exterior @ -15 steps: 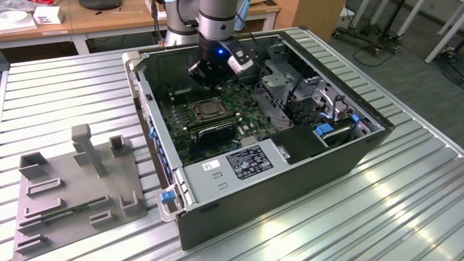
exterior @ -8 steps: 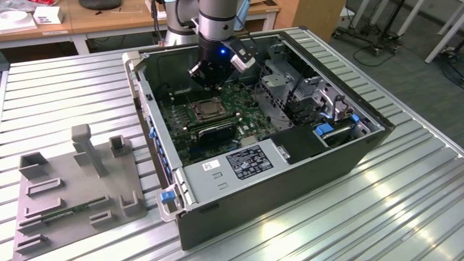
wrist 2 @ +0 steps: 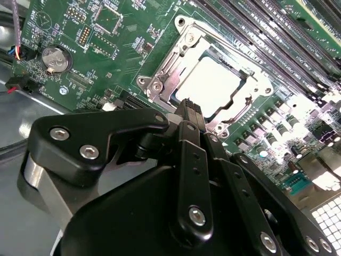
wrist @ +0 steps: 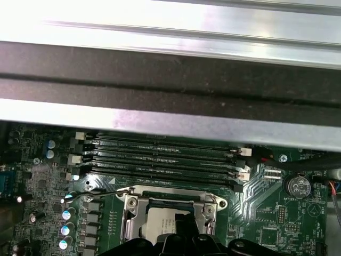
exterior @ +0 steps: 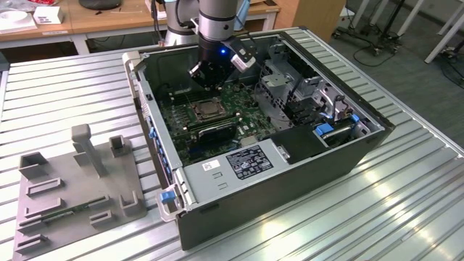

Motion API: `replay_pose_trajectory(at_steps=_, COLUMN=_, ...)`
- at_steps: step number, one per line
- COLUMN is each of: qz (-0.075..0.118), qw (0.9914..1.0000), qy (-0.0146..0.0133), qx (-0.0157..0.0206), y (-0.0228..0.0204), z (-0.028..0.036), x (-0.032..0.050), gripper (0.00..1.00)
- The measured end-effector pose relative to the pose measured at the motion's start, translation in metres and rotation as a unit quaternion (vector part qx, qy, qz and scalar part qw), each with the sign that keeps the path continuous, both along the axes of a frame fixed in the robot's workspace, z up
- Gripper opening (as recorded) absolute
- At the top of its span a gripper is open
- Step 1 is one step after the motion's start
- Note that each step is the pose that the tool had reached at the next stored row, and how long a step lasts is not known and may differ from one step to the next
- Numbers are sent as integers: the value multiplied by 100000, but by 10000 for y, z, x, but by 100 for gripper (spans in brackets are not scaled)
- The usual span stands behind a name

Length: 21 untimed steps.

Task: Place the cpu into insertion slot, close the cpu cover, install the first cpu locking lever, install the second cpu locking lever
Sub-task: 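Close the cpu cover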

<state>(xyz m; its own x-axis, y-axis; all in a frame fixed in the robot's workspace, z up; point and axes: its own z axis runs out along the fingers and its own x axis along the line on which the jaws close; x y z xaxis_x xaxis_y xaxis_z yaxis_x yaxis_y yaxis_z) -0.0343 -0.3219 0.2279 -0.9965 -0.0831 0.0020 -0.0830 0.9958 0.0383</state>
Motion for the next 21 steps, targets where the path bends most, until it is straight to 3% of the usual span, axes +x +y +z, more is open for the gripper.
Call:
replay_pose_trajectory(at_steps=9, qz=-62, qw=100000, qy=-1, qx=0, y=-6, z=-4, x=-83, gripper=11)
replay_pose_trajectory(at_steps=18, qz=-87, qw=100000, qy=-6, qx=5, y=-104, z=-6, x=-137, gripper=11)
replay_pose_trajectory(at_steps=21, qz=-94, qw=100000, qy=-6, qx=3, y=-118, z=-7, x=-137, gripper=11)
